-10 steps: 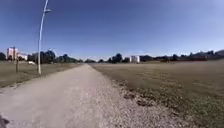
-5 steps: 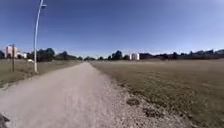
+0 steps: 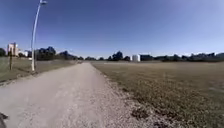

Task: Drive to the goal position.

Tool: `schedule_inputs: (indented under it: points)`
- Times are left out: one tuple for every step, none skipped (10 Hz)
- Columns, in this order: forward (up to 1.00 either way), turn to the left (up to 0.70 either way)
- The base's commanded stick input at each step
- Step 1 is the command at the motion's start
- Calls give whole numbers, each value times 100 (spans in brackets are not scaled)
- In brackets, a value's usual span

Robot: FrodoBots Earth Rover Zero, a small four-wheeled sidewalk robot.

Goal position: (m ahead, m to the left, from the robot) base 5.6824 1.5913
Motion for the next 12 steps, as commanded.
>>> schedule_inputs:
  points:
    - [70,8]
    - [70,34]
    - [70,17]
    - [70,3]
    - [70,3]
    - [70,3]
    - [70,3]
    - [70,3]
    - [70,3]
    - [70,3]
    - [70,3]
    - [70,3]
